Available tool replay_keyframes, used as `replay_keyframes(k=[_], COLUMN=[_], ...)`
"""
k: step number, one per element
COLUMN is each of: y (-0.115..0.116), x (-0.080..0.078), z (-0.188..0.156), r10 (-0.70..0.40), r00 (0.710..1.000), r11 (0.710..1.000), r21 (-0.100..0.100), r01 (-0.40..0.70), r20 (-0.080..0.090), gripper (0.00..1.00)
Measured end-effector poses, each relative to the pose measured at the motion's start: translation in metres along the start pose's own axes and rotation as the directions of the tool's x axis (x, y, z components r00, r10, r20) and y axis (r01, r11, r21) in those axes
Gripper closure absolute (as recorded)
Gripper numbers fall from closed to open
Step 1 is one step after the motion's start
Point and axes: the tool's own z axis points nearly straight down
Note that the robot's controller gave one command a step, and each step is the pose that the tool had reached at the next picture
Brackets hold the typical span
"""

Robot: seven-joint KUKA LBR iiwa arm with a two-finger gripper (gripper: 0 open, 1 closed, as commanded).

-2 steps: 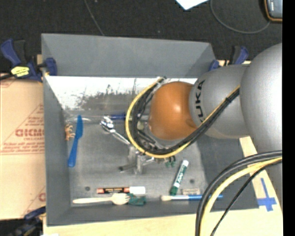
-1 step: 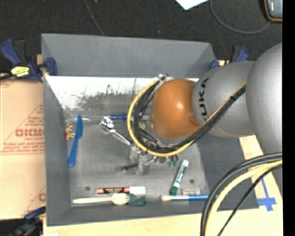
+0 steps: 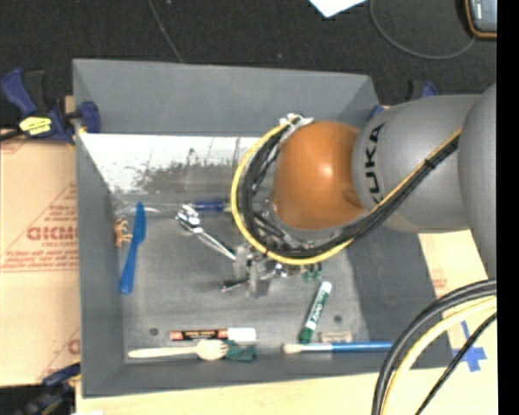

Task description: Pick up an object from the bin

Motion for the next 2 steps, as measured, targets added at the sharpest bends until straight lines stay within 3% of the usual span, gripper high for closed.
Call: replay_keyframes(k=[2], y=[-0.0010], x=[-0.0027], z=[-0.0302], r10=[0.006], r00=[1.000], r11=[1.000], r21=[0.001], r01=[-0.006], r20=[0.011], gripper=[1.00])
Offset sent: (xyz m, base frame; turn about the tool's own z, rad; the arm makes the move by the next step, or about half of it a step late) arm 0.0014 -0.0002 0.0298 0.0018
